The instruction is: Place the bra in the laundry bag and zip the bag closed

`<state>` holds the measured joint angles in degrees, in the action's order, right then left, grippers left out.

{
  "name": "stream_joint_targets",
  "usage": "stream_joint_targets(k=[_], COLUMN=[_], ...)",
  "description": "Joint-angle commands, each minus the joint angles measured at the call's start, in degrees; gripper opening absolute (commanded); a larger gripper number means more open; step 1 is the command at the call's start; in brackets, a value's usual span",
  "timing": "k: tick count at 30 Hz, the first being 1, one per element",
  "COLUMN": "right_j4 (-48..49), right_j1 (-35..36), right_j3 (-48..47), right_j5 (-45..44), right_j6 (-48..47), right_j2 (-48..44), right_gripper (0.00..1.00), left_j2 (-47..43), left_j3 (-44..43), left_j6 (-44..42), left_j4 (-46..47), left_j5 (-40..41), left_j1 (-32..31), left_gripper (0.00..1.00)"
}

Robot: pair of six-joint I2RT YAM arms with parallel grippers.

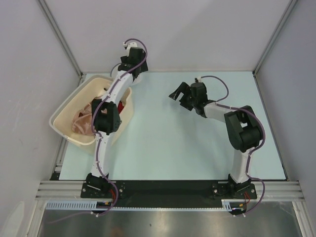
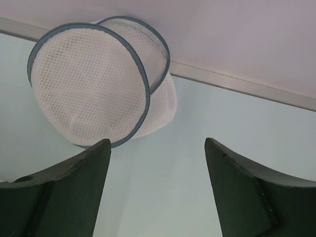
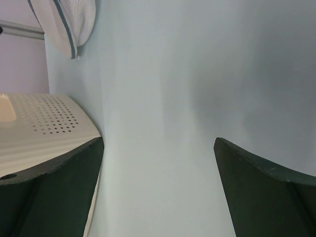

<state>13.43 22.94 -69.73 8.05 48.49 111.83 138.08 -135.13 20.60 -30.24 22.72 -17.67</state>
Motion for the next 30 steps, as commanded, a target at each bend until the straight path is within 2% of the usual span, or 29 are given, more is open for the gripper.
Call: stream_joint_targets(k=[1,7,13,18,21,25,30], right_j4=[3.70,4.85,5.90,5.90,6.43,6.78,6.70], right_j1=[-0.70,-2.11,-3.25,-3.25,-3.34,-3.16,-3.25], right_j3=[3.19,7.42,7.77,7.25,6.81,6.72,6.80], right_j5=[1.26,2.49,3.90,4.77,5.65,5.57,5.83], right_j6=[0.47,0.99,2.31,3.54,4.77,5.04,5.30], right_j2=[-5.74,-7.42,-6.63,-5.75,-5.40,-5.92,-6.19], right_gripper=[1.00,1.00,1.00,1.00,1.00,1.00,1.00], left_j2=[2.98,6.50,7.64,9.74,12.03,13.26,14.67], left_j3=[-1.36,-1.63,-1.28,-2.15,-5.93,-5.67,-7.16], left_j6=[3.57,7.08,11.48,13.32,15.51,21.65,23.52], left_j4=[5.62,7.48,6.77,6.42,3.71,2.03,0.27], left_j5=[1.00,5.05,4.79,-1.86,-6.36,-8.74,-9.80], left_j1=[0.09,0.53,2.29,4.40,6.42,8.79,9.76], left_gripper=[0.82,0.82,0.80,0.77,0.76,0.75,0.75])
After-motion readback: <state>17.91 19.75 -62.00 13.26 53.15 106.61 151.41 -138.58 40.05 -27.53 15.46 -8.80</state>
